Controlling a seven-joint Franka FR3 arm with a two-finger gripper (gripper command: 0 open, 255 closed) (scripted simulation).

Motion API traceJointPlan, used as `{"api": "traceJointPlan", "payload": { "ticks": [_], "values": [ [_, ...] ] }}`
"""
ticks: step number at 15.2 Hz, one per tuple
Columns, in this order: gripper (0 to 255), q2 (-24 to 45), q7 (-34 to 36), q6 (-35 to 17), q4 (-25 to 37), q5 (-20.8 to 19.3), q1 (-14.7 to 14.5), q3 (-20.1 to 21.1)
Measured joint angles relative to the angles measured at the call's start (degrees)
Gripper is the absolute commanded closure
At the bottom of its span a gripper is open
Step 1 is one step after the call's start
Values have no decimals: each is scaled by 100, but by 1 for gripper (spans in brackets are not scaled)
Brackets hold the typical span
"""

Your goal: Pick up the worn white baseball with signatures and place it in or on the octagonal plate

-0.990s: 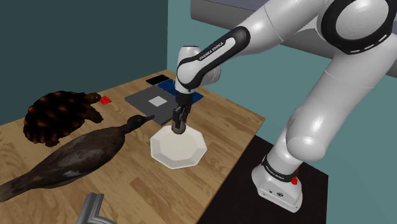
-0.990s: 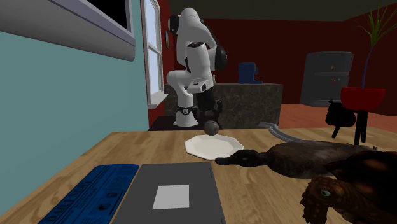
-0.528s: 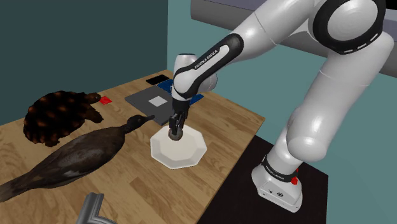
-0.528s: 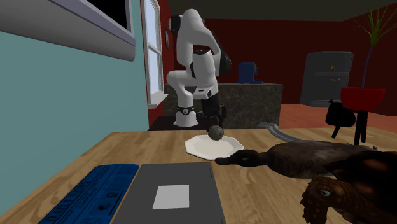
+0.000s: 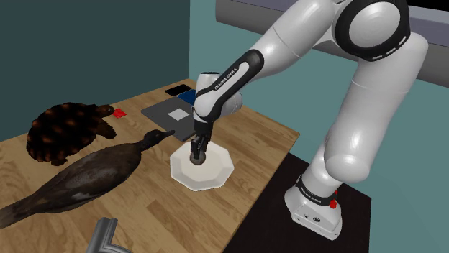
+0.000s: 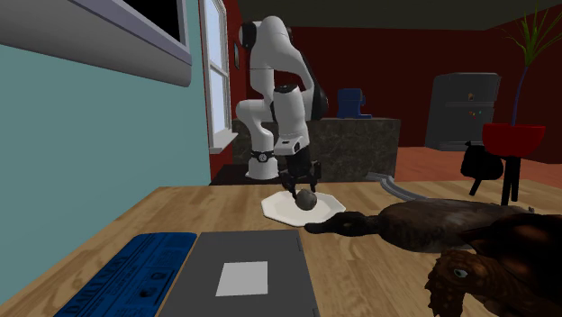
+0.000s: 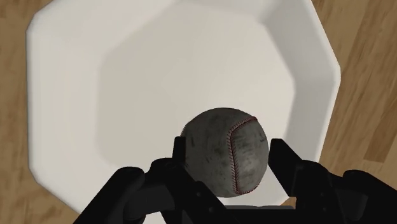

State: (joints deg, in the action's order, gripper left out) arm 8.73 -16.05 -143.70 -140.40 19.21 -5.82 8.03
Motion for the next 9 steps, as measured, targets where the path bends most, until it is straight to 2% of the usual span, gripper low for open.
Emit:
{"api": "traceJointPlan", "payload": {
  "ticks": [7, 8, 9],
  "values": [
    [255, 92, -64, -144, 47, 39, 1, 22],
    [0, 97, -62, -160, 43, 44, -3, 27],
    [0, 105, -73, -153, 0, 42, 8, 16]
  ]
}}
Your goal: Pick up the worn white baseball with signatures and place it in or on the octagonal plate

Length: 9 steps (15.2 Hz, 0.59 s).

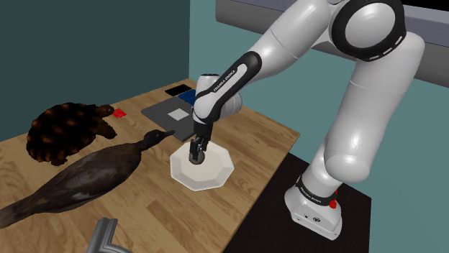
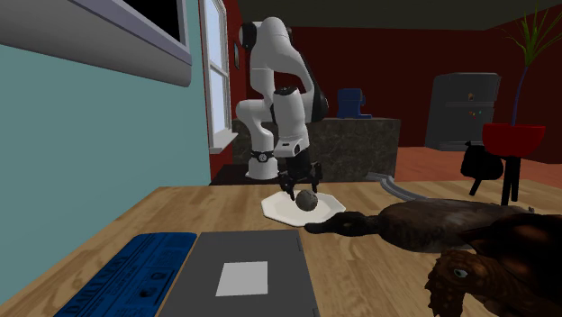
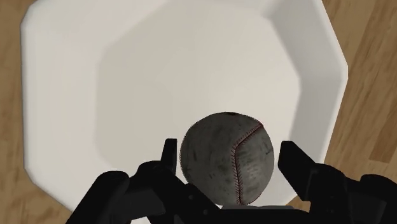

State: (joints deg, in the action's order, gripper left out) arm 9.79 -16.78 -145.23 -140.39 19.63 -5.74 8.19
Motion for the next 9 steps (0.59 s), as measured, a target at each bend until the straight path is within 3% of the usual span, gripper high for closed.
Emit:
{"api": "traceJointPlan", "payload": {
  "ticks": [5, 9],
  "values": [
    [0, 35, 1, 9, -20, -9, 7, -12],
    [0, -466, 126, 620, 96, -160, 58, -83]
  ]
}}
